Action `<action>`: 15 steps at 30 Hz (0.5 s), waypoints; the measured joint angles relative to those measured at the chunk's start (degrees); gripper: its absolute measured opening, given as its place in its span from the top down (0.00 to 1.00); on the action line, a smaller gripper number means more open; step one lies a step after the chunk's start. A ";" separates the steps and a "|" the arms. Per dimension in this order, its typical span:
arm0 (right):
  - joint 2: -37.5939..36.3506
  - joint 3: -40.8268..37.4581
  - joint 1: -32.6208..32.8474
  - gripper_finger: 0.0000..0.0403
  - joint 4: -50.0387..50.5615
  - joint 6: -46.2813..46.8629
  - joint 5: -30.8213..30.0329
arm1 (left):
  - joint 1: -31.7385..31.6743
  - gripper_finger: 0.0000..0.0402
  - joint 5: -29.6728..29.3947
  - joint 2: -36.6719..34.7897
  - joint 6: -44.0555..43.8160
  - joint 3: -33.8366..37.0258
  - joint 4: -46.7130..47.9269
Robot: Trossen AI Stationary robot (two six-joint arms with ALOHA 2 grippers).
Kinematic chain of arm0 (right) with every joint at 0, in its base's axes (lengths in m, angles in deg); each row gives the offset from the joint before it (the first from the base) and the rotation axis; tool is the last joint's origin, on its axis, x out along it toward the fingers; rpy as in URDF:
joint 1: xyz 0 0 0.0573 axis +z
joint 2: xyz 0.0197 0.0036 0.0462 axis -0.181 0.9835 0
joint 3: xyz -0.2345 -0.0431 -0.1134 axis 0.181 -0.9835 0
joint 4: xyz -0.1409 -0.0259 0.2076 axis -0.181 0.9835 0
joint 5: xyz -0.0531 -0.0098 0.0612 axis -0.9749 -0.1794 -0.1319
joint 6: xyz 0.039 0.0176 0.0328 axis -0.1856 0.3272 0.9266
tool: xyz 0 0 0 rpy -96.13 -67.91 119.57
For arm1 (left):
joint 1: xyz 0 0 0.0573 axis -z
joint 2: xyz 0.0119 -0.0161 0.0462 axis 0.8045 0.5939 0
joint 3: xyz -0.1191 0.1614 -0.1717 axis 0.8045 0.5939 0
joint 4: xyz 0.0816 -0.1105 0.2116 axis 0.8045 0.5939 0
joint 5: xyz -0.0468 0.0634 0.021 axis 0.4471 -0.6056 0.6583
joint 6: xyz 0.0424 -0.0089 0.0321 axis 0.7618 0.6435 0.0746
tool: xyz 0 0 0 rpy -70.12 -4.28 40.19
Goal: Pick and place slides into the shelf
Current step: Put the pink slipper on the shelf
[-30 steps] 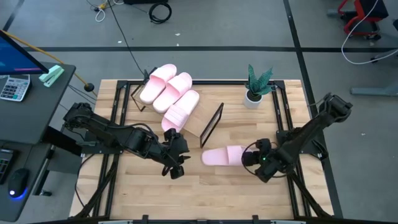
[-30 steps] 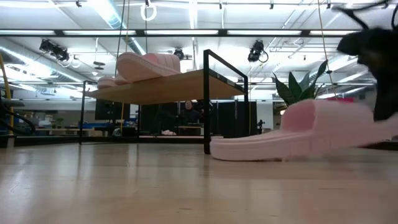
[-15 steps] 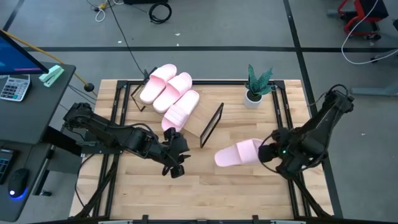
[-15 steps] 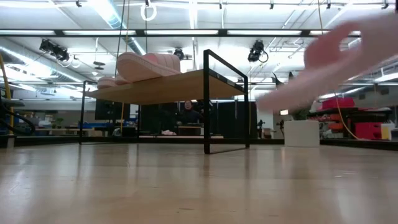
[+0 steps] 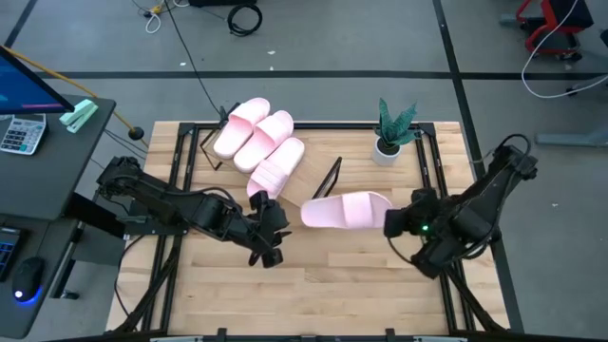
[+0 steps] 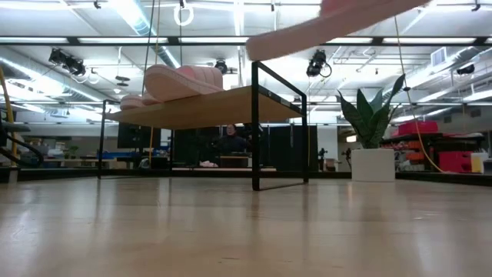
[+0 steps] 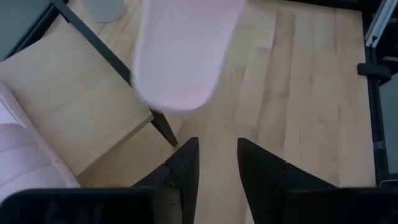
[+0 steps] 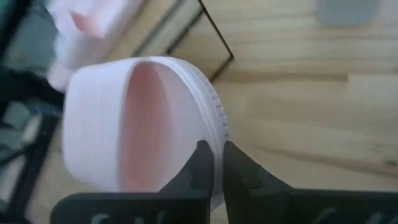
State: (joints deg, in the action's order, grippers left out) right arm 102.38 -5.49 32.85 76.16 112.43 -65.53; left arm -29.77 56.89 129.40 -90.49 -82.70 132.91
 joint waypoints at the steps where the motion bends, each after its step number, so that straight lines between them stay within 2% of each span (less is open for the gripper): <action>1: 1.10 0.42 -0.61 0.96 -0.69 0.45 -2.14 | 0.00 0.72 0.01 0.00 -0.01 0.00 0.10; 10: 10.47 10.15 -6.49 0.96 -4.01 1.21 -27.23 | 1.37 0.72 0.02 -1.08 -1.46 -0.02 3.19; 15: 12.17 16.51 -9.03 0.96 -4.04 -1.65 -36.27 | 2.65 0.73 0.03 -1.96 -2.52 0.00 3.49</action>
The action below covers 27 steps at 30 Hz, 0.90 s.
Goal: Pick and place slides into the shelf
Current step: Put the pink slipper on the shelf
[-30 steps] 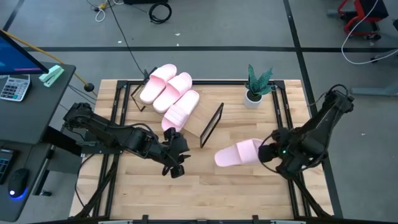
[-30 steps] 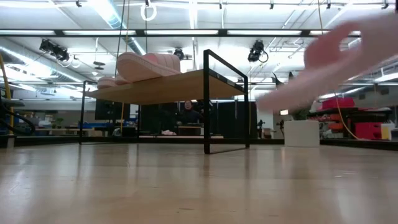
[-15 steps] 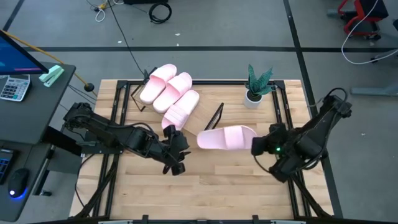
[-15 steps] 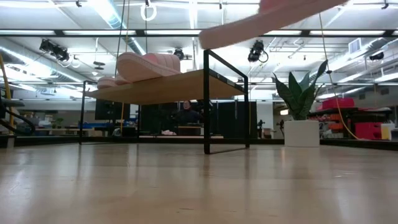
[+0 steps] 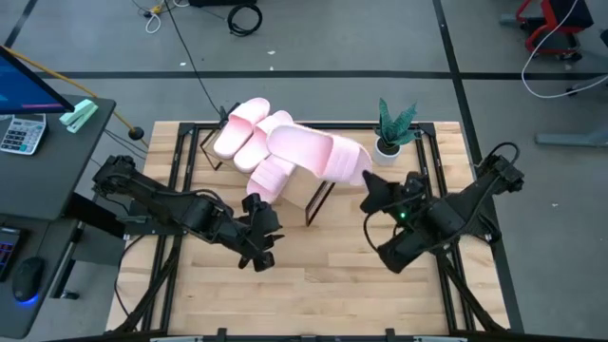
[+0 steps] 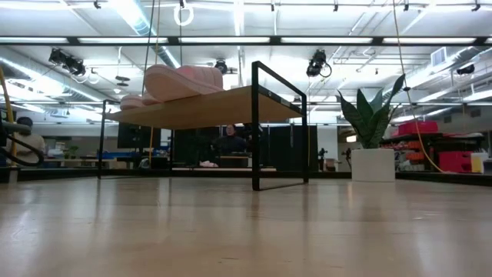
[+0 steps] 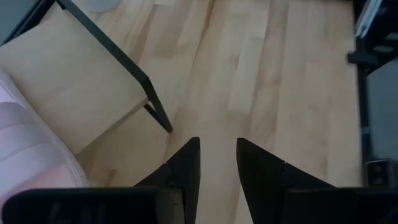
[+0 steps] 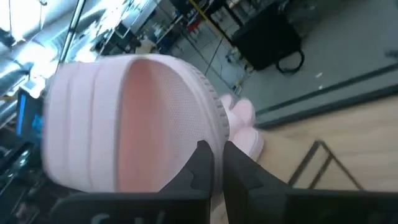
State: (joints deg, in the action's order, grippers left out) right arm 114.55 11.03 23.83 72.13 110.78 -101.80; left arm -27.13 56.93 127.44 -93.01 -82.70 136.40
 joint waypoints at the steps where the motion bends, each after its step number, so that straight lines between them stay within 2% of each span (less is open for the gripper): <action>1: 0.05 1.02 -0.29 0.96 0.02 -1.66 0.00 | 0.11 0.73 -0.15 -0.37 -0.54 0.00 -0.27; 5: 0.05 3.93 0.06 0.96 0.01 -8.83 1.45 | 1.13 0.73 -2.25 -1.61 -2.68 -0.04 -0.25; 11: -0.15 4.23 0.84 0.96 0.01 -10.39 0.04 | 2.90 0.73 -9.85 -4.06 -8.55 -0.04 -1.99; 20: -0.17 4.23 4.39 0.96 0.09 -14.76 -2.00 | 4.75 0.73 -27.25 -6.13 -29.90 -0.04 -8.50; 27: -0.80 4.24 7.82 0.96 0.94 -16.27 -5.32 | 6.65 0.73 -29.26 -7.42 -37.70 -0.02 -8.40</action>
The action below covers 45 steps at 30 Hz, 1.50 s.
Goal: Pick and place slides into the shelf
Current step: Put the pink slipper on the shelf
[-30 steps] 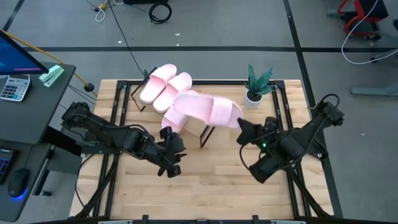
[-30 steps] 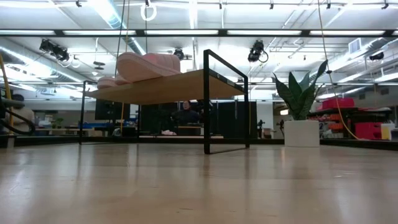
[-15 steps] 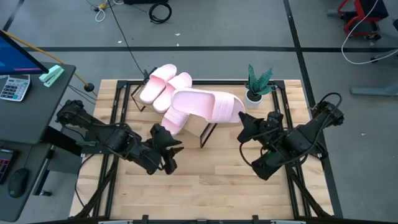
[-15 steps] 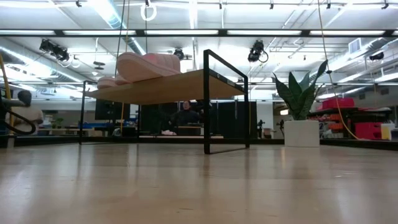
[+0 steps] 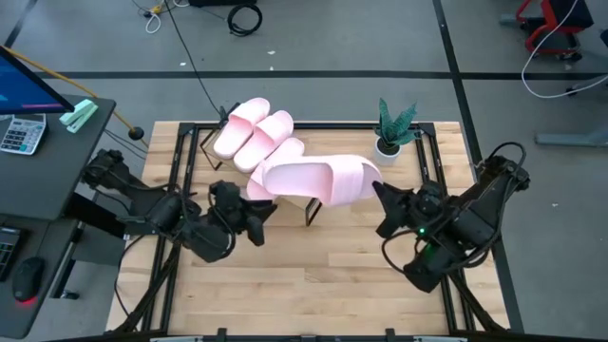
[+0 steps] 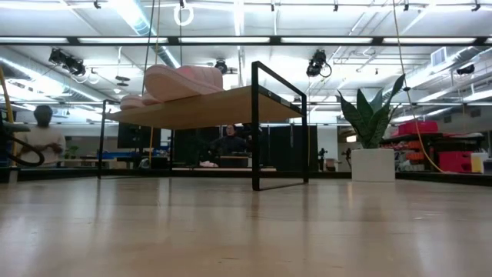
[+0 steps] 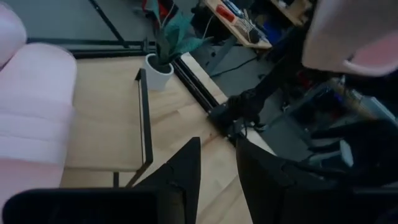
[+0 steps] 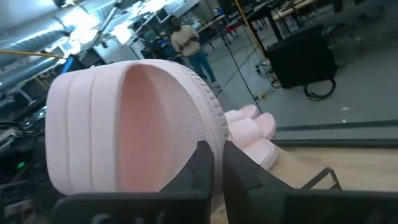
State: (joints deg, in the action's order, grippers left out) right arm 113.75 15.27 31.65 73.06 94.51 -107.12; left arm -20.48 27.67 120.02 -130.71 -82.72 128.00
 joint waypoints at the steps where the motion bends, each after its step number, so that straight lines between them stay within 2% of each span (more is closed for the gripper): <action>1: -0.18 0.01 0.54 0.96 0.20 -0.63 -0.33 | 0.96 0.73 -0.88 -0.31 -0.98 0.00 0.41; 4: -0.45 0.01 1.89 0.96 0.60 -2.07 -0.44 | 4.88 0.73 -7.70 -1.37 -3.23 0.00 0.52; 9: -0.66 0.01 2.89 0.96 0.85 -3.45 -0.48 | 13.15 0.73 -23.30 -2.67 -5.16 0.00 0.46; 13: -0.66 0.01 2.87 0.96 0.85 -4.10 -0.42 | 18.02 0.73 -29.71 -2.71 -7.42 0.00 0.44; 19: -0.66 0.01 2.85 0.96 0.85 -4.14 -0.42 | 19.18 0.70 -30.18 -2.64 -9.37 0.00 -0.46; 29: -0.66 0.01 1.18 0.96 -0.25 -0.48 -3.79 | 18.12 0.52 -30.53 -2.62 -9.28 0.00 -3.87; 33: -0.66 -0.01 -0.93 0.96 -3.45 -1.01 -3.75 | 16.50 0.49 -31.71 -2.54 -7.80 0.00 -6.29; 39: -0.66 0.01 -3.22 0.96 -5.77 -1.04 -3.74 | 12.43 0.55 -30.69 -1.10 4.52 0.00 -16.87; 43: -0.66 -0.01 -4.25 0.96 -5.81 -1.04 -3.72 | 9.45 0.64 -24.24 -0.40 12.82 -0.02 -24.82; 45: -0.66 -0.01 -4.67 0.96 -5.84 -1.04 -3.74 | 7.76 0.68 -19.77 0.26 19.74 -0.02 -31.69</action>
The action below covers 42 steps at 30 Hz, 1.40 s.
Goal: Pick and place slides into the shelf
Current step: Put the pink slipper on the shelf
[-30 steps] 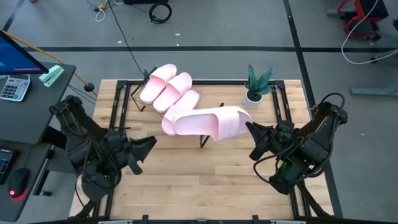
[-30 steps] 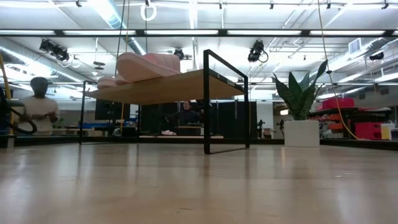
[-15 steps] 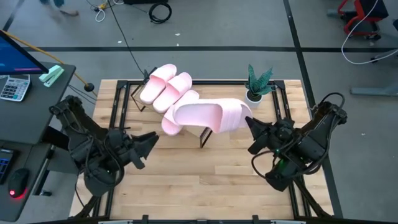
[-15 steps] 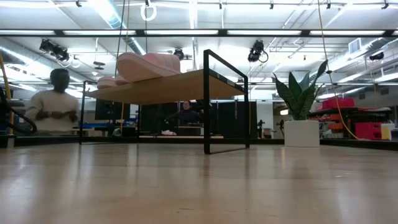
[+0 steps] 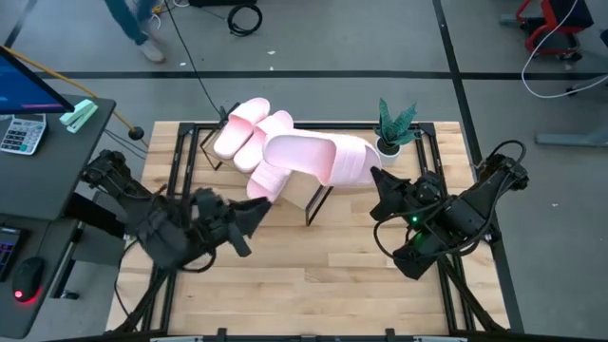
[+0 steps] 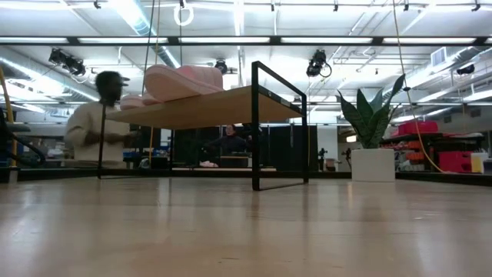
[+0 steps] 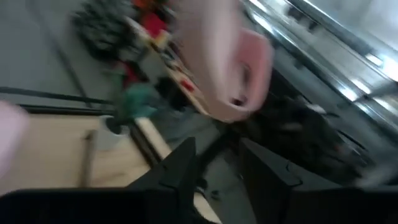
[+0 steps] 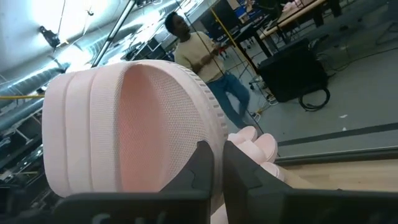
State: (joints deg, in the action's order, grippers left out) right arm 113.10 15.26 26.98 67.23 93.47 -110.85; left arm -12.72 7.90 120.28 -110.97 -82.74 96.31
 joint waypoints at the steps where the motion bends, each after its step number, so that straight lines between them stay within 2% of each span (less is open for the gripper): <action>1: 0.00 0.00 -0.19 0.96 -0.02 -0.02 0.00 | -0.93 0.70 3.21 0.18 4.13 0.00 -4.02; 5: 0.00 0.00 -0.30 0.96 0.03 -0.09 0.00 | -4.65 0.75 14.86 0.76 21.82 -0.08 -22.62; 7: 0.02 0.00 -0.28 0.96 0.05 -0.11 0.03 | -5.90 0.76 17.83 1.00 29.39 -0.04 -27.59; 9: 0.02 0.00 -0.28 0.96 0.02 -0.11 0.04 | -6.89 0.76 18.64 1.05 32.43 -0.02 -30.13; 14: -0.02 0.00 -0.58 0.97 -0.02 0.07 0.08 | -9.53 0.73 18.04 0.99 34.04 -0.02 -31.32; 20: -0.13 0.00 -1.81 0.97 -0.04 0.11 0.07 | -12.61 0.61 17.98 0.99 32.95 -0.02 -31.39; 27: -1.45 -0.02 -4.00 0.97 -0.02 -1.97 0.09 | -12.67 0.46 17.84 -2.08 41.92 0.00 -33.97; 29: -2.29 -0.02 -4.98 0.97 0.00 -2.45 0.06 | -12.29 0.43 16.19 -3.61 45.18 0.00 -34.23; 32: -3.54 -0.02 -6.07 0.97 -0.02 -3.43 0.00 | -12.41 0.41 14.82 -4.88 48.63 -0.02 -34.12; 37: -5.58 -0.02 -7.86 0.97 -0.94 -5.35 0.01 | -14.64 0.41 14.74 -5.29 48.69 -0.02 -34.12; 42: -7.16 -0.02 -8.59 0.97 -9.81 -15.42 -0.10 | -17.50 0.42 16.66 -5.02 45.80 -0.02 -33.97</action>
State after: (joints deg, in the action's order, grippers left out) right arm 105.93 15.24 18.39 57.42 78.05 -110.95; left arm -30.21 24.56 115.26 -65.17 -82.76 62.34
